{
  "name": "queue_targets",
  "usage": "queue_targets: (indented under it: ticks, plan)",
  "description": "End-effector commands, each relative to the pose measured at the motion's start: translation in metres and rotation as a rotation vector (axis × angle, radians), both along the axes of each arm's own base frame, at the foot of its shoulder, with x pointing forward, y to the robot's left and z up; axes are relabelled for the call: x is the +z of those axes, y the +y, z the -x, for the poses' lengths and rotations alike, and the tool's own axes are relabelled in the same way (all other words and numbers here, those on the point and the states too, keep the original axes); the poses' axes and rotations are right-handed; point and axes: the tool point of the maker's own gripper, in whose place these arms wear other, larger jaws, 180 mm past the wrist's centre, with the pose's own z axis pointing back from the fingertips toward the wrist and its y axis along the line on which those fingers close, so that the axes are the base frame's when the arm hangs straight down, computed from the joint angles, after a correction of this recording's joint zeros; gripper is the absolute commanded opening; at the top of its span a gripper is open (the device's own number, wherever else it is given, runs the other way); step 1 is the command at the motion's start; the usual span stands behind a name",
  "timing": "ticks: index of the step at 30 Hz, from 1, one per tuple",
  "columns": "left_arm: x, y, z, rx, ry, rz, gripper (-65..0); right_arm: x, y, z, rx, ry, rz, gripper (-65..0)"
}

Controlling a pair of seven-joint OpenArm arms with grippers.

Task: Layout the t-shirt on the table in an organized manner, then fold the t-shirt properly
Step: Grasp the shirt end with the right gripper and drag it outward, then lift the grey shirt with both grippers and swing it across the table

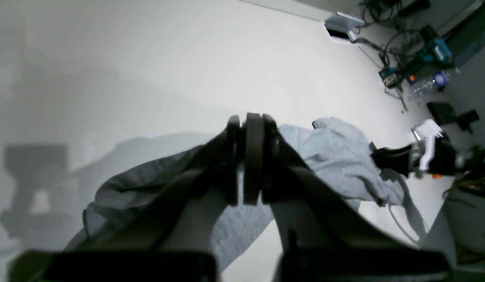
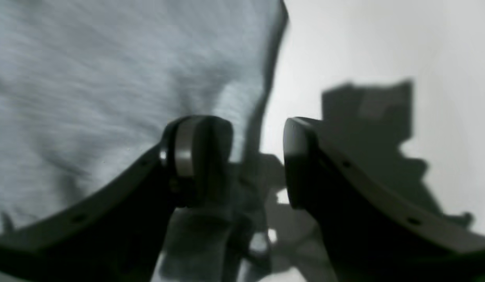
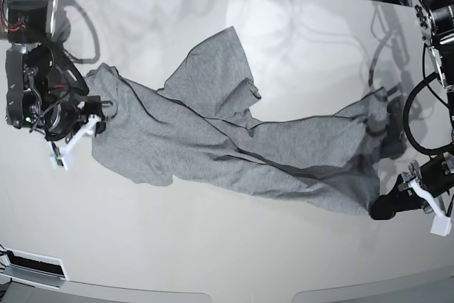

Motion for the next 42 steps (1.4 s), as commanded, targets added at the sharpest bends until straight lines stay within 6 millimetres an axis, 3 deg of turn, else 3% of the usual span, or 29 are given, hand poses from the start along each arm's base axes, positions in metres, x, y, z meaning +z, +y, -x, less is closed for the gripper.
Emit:
queue_targets:
  ticks: [1,3,6,7,19,25,29,33,37,42]
  plan:
    - [0.026,0.007,-0.009,0.009,-0.076,0.003,-65.0,0.009,-0.007,-0.014,-0.007,-0.034,0.000,-34.3]
    - [0.026,0.007,-0.009,0.009,-0.076,0.003,-65.0,0.004,-0.004,-0.012,0.011,-0.034,-0.018,-42.9]
    - [0.027,0.007,-0.009,0.009,-0.077,0.003,-65.0,0.008,0.002,-0.012,0.066,-0.046,-0.027,-64.2]
    - [0.027,0.007,-0.010,0.010,-0.078,0.004,-65.0,0.013,0.004,-0.015,0.087,-0.064,-0.026,-65.0]
    - [0.027,0.007,-0.010,0.010,-0.079,0.004,-65.0,0.103,0.027,-0.051,0.256,-0.309,0.064,-65.0]
    - [0.030,0.010,-0.010,0.013,-0.083,-0.002,-65.0,0.147,0.026,-0.063,0.257,-0.436,0.101,-65.0]
    - [0.052,0.030,-0.012,0.031,-0.122,-0.022,-65.0,0.174,0.008,-0.065,0.205,-0.500,0.126,-65.0]
    - [0.088,0.056,-0.019,0.056,-0.183,-0.078,-65.0,0.201,-0.006,-0.064,0.164,-0.589,0.061,-65.0]
    - [0.121,0.076,-0.023,0.081,-0.238,-0.127,-65.0,0.221,-0.005,-0.058,0.188,-0.659,-0.046,-65.0]
    - [0.144,0.085,-0.022,0.085,-0.280,-0.120,-65.0,0.237,0.007,-0.051,0.217,-0.682,-0.127,-65.0]
